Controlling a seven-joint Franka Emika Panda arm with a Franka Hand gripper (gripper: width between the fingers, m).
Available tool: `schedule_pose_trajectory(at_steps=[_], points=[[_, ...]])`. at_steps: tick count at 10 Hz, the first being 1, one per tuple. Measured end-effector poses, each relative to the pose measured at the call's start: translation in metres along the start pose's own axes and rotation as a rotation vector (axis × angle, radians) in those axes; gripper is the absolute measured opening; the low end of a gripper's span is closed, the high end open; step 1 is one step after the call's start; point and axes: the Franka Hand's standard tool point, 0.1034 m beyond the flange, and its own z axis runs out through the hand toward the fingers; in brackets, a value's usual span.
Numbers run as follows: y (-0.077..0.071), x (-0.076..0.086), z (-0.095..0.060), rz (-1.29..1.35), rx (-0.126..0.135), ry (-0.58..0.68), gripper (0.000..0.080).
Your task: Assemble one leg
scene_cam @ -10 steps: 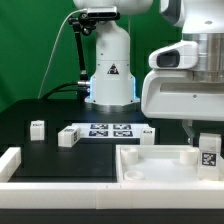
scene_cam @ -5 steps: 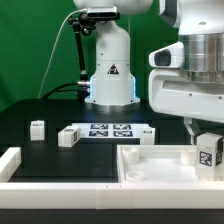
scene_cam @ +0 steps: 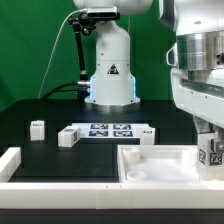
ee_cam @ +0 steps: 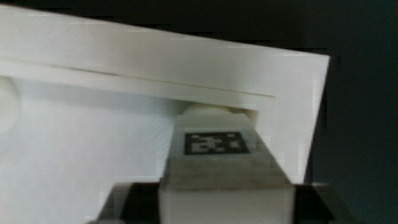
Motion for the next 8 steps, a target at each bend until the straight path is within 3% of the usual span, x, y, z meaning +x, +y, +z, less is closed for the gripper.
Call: schedule_pose_trajectory(at_steps=[4, 6, 8], points=[[-0.0005, -0.0008, 0.0, 0.159, -0.001, -0.013, 0.03], [-0.0004, -0.001, 0.0, 0.08, -0.001, -0.013, 0.0607], [0.0, 0.0001, -0.0001, 0.021, -0.005, -0.013, 0.0636]])
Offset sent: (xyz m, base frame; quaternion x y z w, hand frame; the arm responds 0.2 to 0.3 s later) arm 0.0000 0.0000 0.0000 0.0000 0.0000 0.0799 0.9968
